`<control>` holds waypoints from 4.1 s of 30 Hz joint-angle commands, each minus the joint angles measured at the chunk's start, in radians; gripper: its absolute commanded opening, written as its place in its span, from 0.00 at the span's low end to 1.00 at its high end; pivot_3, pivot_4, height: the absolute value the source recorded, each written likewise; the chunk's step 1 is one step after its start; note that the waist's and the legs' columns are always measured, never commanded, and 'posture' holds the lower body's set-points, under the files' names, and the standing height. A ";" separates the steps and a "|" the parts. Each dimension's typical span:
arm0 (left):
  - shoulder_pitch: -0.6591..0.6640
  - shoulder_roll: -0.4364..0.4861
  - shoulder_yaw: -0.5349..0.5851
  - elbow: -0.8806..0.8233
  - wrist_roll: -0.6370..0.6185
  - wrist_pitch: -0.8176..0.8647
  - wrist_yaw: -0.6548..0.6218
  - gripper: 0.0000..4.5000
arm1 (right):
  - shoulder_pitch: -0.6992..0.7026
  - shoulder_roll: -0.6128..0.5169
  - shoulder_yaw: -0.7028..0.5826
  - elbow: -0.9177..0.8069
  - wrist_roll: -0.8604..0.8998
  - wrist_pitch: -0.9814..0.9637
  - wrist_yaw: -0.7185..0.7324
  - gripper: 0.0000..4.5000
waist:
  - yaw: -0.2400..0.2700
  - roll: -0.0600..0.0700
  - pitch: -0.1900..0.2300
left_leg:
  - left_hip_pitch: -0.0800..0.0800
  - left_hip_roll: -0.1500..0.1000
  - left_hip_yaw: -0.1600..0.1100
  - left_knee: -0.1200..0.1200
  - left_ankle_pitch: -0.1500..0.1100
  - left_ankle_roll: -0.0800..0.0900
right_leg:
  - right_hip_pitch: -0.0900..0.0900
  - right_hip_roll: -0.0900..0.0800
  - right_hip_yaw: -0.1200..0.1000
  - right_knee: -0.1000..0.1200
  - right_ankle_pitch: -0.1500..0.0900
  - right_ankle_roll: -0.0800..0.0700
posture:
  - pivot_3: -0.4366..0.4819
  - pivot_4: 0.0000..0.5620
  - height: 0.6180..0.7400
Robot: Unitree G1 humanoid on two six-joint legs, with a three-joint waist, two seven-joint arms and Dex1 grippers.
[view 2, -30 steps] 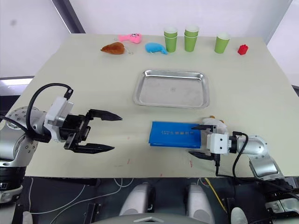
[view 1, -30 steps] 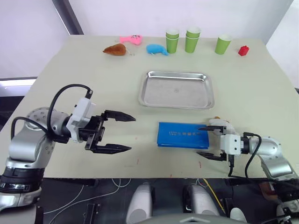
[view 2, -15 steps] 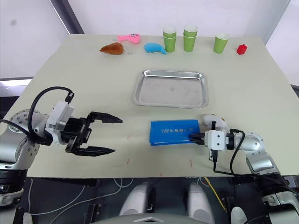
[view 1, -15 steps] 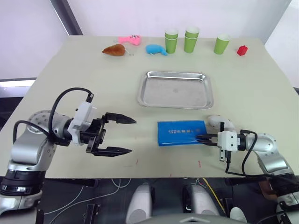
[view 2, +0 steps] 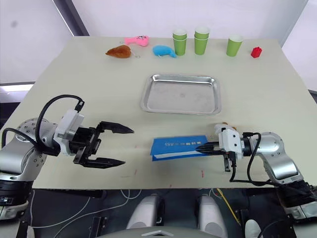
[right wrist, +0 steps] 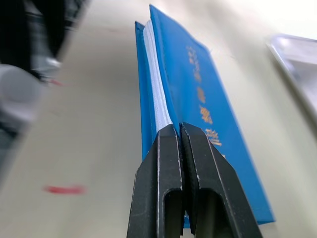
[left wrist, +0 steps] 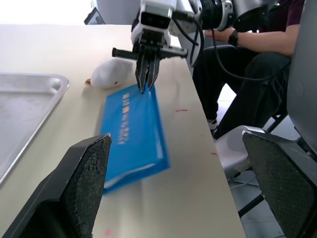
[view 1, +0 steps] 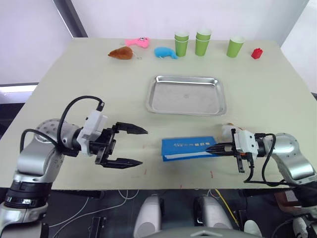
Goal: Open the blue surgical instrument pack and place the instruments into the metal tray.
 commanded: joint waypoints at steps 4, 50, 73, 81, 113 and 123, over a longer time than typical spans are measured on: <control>0.008 -0.005 -0.001 -0.039 -0.003 -0.001 0.009 1.00 | -0.110 -0.019 -0.005 -0.069 0.164 0.330 0.039 0.01 | 0.000 0.000 0.000 | 0.000 0.000 0.000 0.000 0.000 0.000 | 0.000 0.000 0.000 0.000 0.000 0.000 | 0.48 0.27 1.00; -0.254 -0.368 -0.142 0.528 0.193 -0.121 0.037 0.11 | -0.402 0.136 0.035 0.408 -0.062 0.276 0.155 0.00 | -0.003 0.000 0.000 | -0.003 0.000 0.000 0.001 0.000 0.000 | -0.002 0.006 0.007 0.000 0.000 0.000 | 0.48 0.27 1.00; -0.173 -0.375 -0.137 0.430 0.216 -0.176 0.099 0.00 | -0.121 -0.103 -0.229 0.211 0.008 0.423 -0.020 0.99 | 0.001 0.000 0.000 | -0.004 -0.001 -0.002 0.001 0.000 0.000 | -0.002 0.006 0.007 0.000 0.000 0.000 | 0.48 0.27 1.00; -0.185 -0.371 -0.145 0.455 0.227 -0.199 0.095 0.00 | -0.060 -0.048 -0.219 0.303 -0.049 0.379 -0.136 0.94 | -0.003 0.000 0.000 | -0.003 -0.001 0.000 0.001 0.000 0.000 | -0.002 0.007 0.011 0.000 0.000 0.000 | 0.48 0.27 1.00; -0.359 -0.457 -0.211 0.568 0.308 -0.261 0.141 0.00 | -0.281 0.064 -0.466 0.040 0.398 0.630 -0.385 0.02 | 0.000 0.000 0.000 | -0.005 -0.001 0.000 0.001 0.000 0.000 | -0.003 0.010 0.015 -0.001 0.000 0.001 | 0.48 0.27 1.00; -0.389 -0.534 -0.218 0.670 0.342 -0.310 0.171 0.00 | -0.310 0.179 -0.190 -0.057 0.239 0.522 -0.351 0.02 | -0.001 0.000 0.000 | -0.007 -0.001 -0.001 0.001 0.000 0.000 | -0.005 0.011 0.015 0.000 0.000 0.001 | 0.48 0.27 1.00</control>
